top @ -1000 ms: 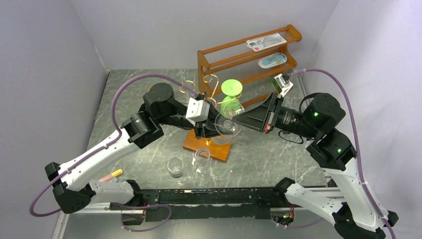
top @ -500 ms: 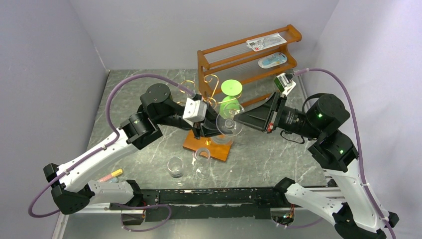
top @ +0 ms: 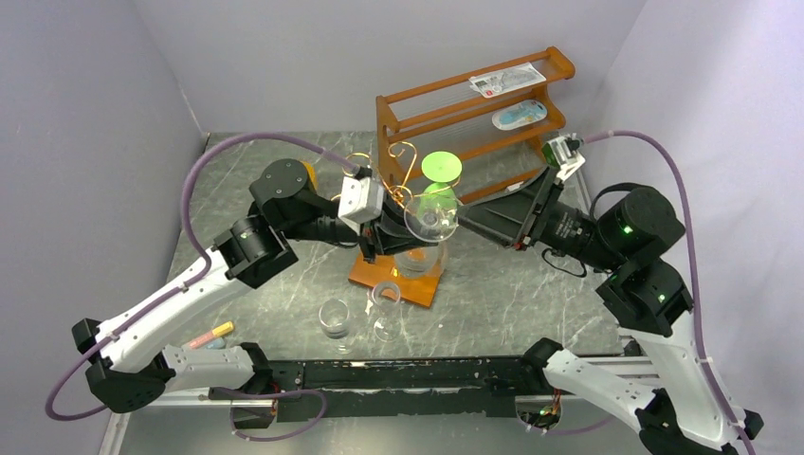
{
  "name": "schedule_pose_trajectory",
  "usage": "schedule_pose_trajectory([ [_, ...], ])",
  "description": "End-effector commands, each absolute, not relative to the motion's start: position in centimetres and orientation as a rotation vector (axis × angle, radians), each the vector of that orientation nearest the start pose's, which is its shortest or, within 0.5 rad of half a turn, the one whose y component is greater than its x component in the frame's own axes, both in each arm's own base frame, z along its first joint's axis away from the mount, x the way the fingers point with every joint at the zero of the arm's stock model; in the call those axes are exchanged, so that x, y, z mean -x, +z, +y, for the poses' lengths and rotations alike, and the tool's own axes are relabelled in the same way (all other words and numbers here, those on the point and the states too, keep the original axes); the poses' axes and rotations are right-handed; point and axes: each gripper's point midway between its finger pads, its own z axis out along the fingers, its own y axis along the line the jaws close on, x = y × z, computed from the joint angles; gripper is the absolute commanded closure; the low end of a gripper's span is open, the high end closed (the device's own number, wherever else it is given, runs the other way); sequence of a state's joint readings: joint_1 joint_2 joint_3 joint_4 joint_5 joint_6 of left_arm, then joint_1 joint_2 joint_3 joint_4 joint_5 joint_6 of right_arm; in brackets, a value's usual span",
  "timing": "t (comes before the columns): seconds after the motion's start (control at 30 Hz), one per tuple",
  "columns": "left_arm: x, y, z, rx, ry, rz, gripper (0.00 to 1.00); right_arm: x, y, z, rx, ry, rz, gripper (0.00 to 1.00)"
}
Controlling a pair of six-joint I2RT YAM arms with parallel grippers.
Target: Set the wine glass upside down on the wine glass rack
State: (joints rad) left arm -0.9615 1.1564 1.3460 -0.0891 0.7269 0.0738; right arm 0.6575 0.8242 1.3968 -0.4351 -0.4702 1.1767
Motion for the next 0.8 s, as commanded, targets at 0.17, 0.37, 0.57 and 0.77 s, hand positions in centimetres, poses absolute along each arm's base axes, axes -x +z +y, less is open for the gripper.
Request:
schedule_pose_trajectory([
  [0.17,-14.6,49.7,-32.0,-0.925,-1.088,1.269,0.95,-15.2,50.7,17.9,-0.158,1.363,1.577,0.24],
  [0.37,-21.4,49.1,-26.7,-0.629,-0.662,1.464,0.95,-17.5,49.2,15.2,-0.259,1.168,1.516,0.24],
  [0.57,-26.8,48.2,-21.6,-0.386,-0.253,1.554,0.95,-18.6,47.9,15.1,-0.259,1.108,1.511,0.26],
  [0.77,-31.2,47.4,-17.3,-0.204,-0.085,1.63,0.95,-19.1,47.2,14.9,-0.268,1.077,1.512,0.26],
])
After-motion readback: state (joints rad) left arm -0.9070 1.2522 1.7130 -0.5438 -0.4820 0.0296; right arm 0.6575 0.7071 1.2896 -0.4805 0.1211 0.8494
